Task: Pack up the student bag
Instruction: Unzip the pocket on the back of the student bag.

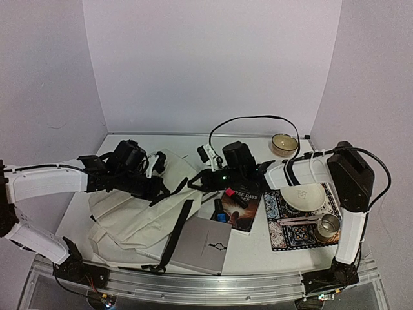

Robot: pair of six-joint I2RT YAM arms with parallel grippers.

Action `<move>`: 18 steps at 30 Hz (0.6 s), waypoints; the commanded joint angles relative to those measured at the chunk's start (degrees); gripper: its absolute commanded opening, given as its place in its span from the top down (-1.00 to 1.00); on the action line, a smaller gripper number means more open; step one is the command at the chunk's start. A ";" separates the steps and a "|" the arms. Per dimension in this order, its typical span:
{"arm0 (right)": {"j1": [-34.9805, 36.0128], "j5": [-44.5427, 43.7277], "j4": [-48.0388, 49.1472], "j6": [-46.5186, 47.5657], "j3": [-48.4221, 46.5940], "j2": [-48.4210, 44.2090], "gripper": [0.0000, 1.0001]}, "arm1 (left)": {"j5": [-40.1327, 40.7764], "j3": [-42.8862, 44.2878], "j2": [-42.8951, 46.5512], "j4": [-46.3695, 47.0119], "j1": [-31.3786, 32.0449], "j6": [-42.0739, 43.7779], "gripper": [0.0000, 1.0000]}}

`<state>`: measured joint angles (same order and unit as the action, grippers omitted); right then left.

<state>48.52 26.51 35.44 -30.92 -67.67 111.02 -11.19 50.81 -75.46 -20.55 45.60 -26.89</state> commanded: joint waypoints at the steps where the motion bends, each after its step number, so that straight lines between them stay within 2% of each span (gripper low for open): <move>1: 3.06 2.96 -1.20 4.09 -4.03 0.68 1.00 | -4.01 7.10 -3.68 8.58 0.20 -0.92 1.00; 13: 3.41 2.56 -1.52 4.14 -5.01 2.45 1.00 | -10.98 20.19 -13.38 14.91 0.54 -0.13 1.00; 17: 3.51 2.64 -1.45 4.06 -4.83 2.48 1.00 | -11.23 22.73 -14.55 16.24 0.55 0.61 0.99; 18: 3.51 2.36 -1.43 4.15 -4.49 2.25 1.00 | -10.23 22.63 -14.18 15.83 0.55 1.30 0.93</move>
<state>49.83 25.27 33.45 -28.71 -70.46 112.20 -18.18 66.71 -90.50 -17.55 45.42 -27.57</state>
